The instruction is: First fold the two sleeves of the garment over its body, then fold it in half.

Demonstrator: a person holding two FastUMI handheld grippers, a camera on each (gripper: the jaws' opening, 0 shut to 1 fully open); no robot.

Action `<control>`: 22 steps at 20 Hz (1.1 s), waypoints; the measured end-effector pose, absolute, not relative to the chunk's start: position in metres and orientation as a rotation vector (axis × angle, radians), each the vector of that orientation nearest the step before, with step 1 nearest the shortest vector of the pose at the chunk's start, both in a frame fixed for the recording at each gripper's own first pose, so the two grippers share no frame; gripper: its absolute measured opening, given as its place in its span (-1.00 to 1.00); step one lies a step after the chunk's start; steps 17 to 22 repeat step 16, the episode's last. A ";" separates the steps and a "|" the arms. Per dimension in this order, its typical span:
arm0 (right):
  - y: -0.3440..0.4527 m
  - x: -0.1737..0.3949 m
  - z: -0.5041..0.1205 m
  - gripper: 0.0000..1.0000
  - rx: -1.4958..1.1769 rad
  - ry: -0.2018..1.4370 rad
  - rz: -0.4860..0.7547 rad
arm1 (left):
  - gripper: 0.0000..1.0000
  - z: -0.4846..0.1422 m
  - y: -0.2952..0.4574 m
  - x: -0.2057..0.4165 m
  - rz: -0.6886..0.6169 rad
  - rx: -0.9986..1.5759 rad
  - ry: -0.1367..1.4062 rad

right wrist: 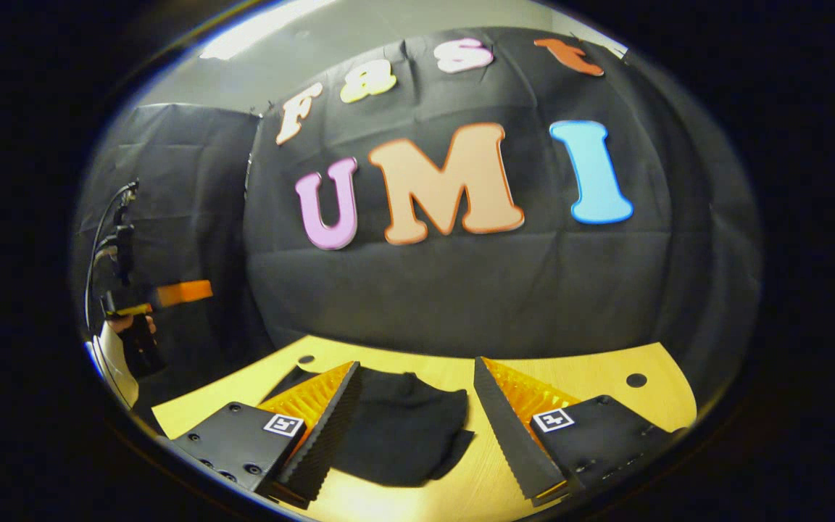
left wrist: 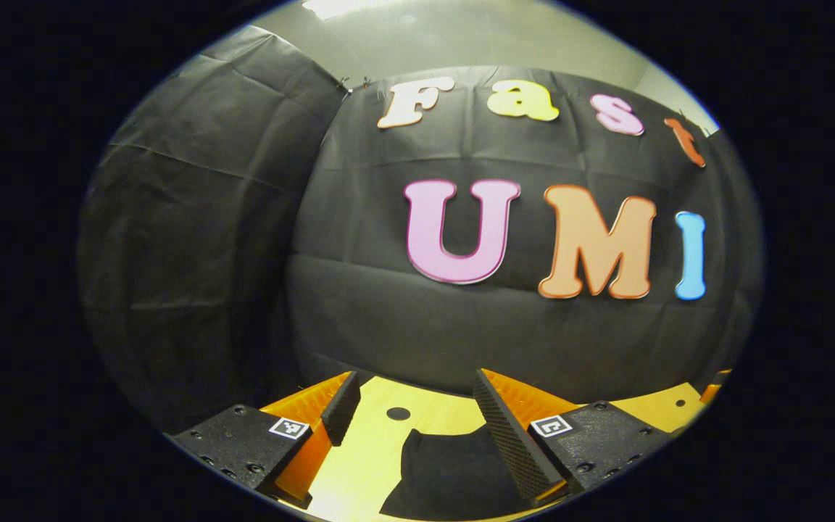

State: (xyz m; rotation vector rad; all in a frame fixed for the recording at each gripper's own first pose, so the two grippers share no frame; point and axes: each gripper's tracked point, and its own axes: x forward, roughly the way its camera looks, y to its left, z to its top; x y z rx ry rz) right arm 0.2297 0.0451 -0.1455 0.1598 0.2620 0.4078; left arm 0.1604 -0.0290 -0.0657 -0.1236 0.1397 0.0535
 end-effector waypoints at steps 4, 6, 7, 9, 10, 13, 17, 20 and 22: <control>0.044 0.151 -0.096 0.95 0.175 0.126 0.359 | 0.93 -0.061 -0.042 0.094 -0.044 -0.016 0.162; 0.051 0.117 -0.081 0.95 0.210 0.093 0.342 | 0.93 -0.067 -0.041 0.064 -0.067 0.037 0.183; 0.053 0.102 -0.078 0.95 0.218 0.083 0.327 | 0.93 -0.075 -0.044 0.052 -0.083 0.045 0.208; 0.056 0.076 -0.082 0.94 0.222 0.090 0.275 | 0.89 -0.094 -0.058 0.031 -0.132 0.022 0.281; 0.058 0.064 -0.086 0.95 0.229 0.096 0.251 | 0.89 -0.096 -0.068 0.026 -0.167 0.005 0.294; 0.069 0.044 -0.100 0.94 0.263 0.148 0.207 | 0.89 -0.094 -0.092 0.030 -0.260 0.004 0.304; 0.072 0.039 -0.104 0.96 0.245 0.165 0.175 | 0.96 -0.086 -0.108 0.035 -0.319 -0.021 0.277; 0.072 0.039 -0.104 0.96 0.245 0.165 0.175 | 0.96 -0.086 -0.108 0.035 -0.319 -0.021 0.277; 0.072 0.039 -0.104 0.96 0.245 0.165 0.175 | 0.96 -0.086 -0.108 0.035 -0.319 -0.021 0.277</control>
